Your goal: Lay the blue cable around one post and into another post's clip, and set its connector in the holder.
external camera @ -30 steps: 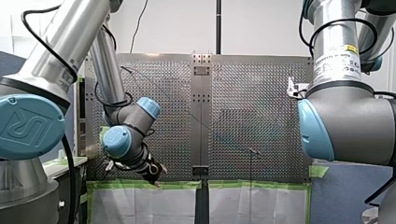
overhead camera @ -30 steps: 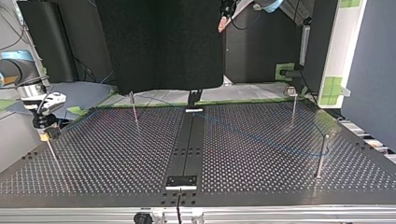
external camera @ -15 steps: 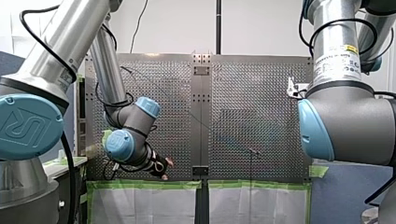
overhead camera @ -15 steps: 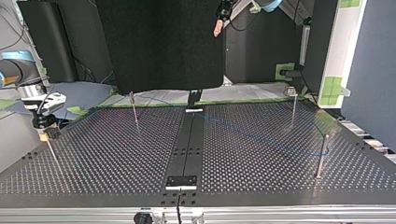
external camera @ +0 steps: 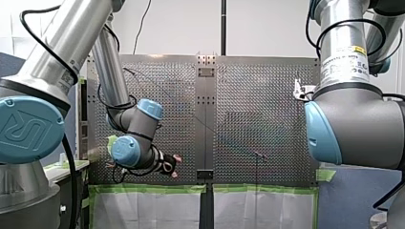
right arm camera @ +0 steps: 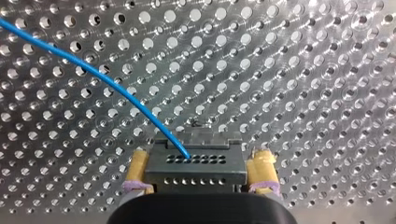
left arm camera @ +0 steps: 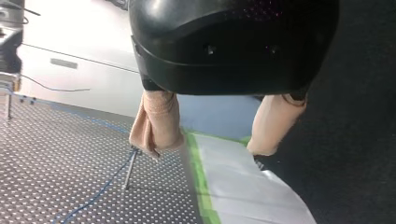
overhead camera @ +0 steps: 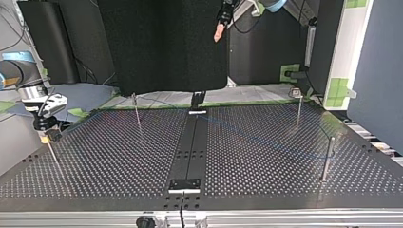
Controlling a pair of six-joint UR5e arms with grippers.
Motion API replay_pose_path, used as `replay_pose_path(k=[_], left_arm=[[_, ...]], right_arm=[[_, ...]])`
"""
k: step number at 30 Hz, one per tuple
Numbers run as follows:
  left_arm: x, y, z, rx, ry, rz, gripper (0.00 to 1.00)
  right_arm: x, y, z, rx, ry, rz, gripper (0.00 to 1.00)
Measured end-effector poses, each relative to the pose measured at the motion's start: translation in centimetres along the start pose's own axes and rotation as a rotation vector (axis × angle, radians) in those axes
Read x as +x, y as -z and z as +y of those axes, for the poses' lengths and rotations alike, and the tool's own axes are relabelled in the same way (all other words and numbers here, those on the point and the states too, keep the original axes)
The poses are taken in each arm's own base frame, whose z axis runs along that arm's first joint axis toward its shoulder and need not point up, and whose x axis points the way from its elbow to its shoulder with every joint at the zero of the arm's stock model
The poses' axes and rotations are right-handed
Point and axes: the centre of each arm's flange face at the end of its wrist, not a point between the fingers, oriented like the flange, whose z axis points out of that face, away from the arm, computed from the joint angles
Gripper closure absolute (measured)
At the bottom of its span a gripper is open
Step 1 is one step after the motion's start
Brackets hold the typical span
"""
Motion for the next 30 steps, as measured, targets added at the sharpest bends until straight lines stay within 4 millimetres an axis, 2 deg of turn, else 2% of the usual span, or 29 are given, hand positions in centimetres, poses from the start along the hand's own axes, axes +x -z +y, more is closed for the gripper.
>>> replay_pose_path(k=[30], left_arm=[[-2.7,-2.3,-0.6,0.012,0.131,-0.239,0.00]], right_arm=[[0.1,-0.1,0.1,-0.018,0.002,0.005,0.11]])
